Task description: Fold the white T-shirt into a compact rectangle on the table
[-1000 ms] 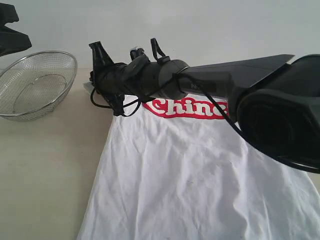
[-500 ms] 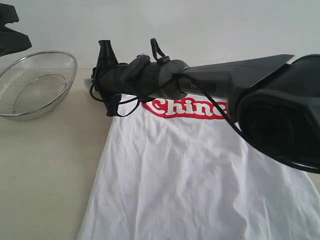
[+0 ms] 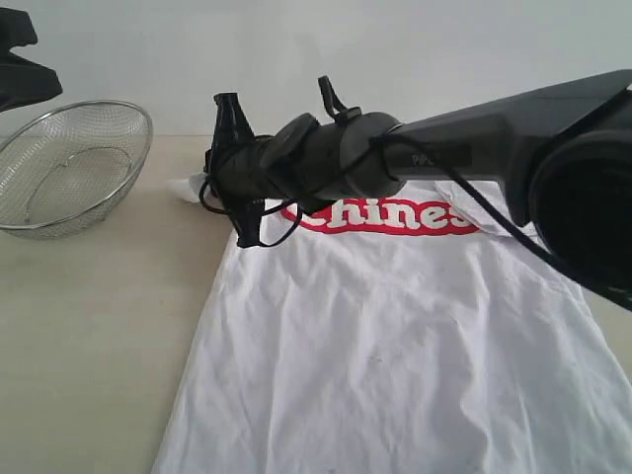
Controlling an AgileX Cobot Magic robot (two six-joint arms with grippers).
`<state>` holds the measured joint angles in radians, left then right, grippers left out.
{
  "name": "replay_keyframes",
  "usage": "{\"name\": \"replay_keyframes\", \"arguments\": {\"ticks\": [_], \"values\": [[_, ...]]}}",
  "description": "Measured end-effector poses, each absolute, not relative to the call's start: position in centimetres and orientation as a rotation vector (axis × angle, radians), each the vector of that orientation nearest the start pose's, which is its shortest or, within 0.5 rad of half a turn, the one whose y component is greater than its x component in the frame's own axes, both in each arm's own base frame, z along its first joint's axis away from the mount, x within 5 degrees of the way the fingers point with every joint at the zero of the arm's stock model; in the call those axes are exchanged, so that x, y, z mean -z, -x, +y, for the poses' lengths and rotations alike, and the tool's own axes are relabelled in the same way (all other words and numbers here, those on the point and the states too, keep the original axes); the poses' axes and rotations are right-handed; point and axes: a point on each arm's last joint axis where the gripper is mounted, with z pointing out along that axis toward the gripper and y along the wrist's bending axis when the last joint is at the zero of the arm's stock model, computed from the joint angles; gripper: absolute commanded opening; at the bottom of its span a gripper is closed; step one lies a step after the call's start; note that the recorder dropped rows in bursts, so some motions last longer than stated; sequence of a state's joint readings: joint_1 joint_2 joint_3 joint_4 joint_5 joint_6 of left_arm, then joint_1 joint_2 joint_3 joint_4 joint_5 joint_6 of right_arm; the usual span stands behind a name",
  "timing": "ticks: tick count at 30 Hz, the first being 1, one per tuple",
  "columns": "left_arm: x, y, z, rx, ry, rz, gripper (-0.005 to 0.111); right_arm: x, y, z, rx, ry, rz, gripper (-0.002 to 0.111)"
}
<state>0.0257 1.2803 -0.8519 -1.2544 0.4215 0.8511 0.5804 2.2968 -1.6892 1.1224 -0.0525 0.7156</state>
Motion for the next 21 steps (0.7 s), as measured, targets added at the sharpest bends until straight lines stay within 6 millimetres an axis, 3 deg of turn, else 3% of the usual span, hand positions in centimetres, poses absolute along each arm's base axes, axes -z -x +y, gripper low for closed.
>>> {"name": "replay_keyframes", "arguments": {"ticks": [6, 15, 18, 21], "values": [[-30.3, -27.5, -2.9, 0.629, 0.157, 2.063, 0.004, -17.2, -43.8, 27.6, -1.305, -1.436, 1.851, 0.000], [-30.3, -27.4, -2.9, 0.637, 0.151, 2.067, 0.004, -14.8, -42.8, 26.9, -1.224, -1.483, 1.897, 0.002], [-30.2, -27.4, -3.0, 0.650, 0.142, 2.072, 0.004, -14.0, -42.4, 26.6, -1.202, -1.506, 1.911, 0.017], [-30.2, -27.4, -3.1, 0.653, 0.140, 2.073, 0.004, -13.9, -42.4, 26.6, -1.197, -1.505, 1.917, 0.048]]}}
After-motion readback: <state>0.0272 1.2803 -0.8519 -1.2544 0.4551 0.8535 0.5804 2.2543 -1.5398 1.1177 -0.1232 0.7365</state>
